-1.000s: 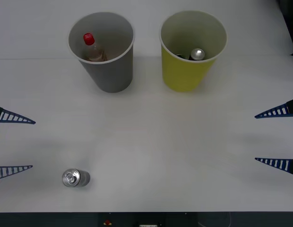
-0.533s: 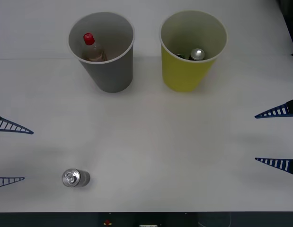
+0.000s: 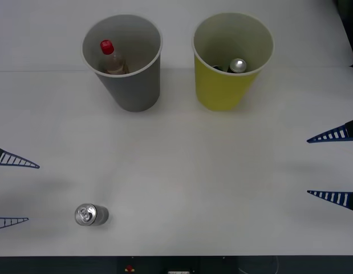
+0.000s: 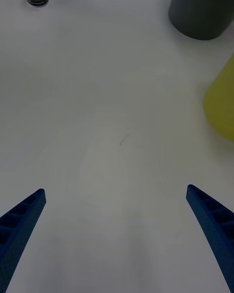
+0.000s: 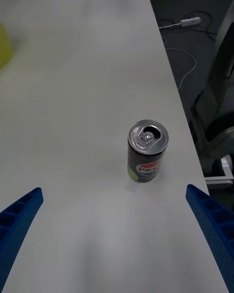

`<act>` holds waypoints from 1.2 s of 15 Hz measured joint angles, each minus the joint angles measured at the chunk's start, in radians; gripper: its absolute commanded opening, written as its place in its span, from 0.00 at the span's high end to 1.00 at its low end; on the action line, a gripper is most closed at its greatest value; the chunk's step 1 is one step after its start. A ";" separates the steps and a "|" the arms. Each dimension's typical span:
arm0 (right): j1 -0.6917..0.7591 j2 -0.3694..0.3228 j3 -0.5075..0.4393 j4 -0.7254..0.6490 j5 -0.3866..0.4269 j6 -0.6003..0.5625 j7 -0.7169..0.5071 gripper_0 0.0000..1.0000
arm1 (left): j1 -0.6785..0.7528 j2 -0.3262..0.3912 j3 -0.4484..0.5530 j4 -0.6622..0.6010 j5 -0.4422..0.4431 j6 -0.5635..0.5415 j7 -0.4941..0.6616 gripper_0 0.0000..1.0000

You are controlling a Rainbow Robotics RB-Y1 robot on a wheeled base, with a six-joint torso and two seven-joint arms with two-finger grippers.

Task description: Put the can into the green bin and the plastic bottle into the gray bin

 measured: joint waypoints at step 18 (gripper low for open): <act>0.000 0.000 0.000 0.000 0.000 0.000 0.000 0.00 | -0.184 -0.123 -0.488 0.387 0.246 0.039 -0.159 0.00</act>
